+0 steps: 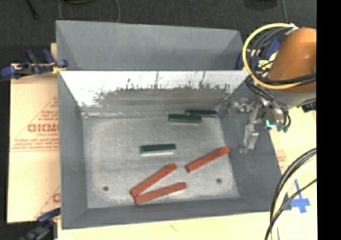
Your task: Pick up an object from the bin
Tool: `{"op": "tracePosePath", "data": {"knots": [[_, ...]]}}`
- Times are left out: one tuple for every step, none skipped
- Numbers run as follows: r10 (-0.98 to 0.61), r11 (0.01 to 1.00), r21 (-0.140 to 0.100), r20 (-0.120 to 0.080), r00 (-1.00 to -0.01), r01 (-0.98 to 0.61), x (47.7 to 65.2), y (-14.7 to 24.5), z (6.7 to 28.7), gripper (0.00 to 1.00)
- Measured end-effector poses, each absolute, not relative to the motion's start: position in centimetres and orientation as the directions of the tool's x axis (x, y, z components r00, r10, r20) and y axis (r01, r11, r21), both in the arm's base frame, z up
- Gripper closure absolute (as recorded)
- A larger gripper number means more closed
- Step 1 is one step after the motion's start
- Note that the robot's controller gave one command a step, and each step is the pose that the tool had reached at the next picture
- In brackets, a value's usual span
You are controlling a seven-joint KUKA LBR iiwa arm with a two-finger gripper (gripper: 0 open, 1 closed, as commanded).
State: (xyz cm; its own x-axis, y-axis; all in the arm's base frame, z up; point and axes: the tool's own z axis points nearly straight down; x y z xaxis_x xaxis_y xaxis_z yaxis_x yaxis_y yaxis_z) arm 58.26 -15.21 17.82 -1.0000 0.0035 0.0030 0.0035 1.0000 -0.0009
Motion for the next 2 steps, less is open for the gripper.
{"op": "tracePosePath", "data": {"knots": [[-0.224, 0.975, -0.002, -0.003, -0.975, -0.224, 57.7, -12.87, 7.01, 0.0], [-0.226, 0.974, -0.005, -0.008, -0.974, -0.226, 57.85, -12.94, 7.29, 1.0]]}}
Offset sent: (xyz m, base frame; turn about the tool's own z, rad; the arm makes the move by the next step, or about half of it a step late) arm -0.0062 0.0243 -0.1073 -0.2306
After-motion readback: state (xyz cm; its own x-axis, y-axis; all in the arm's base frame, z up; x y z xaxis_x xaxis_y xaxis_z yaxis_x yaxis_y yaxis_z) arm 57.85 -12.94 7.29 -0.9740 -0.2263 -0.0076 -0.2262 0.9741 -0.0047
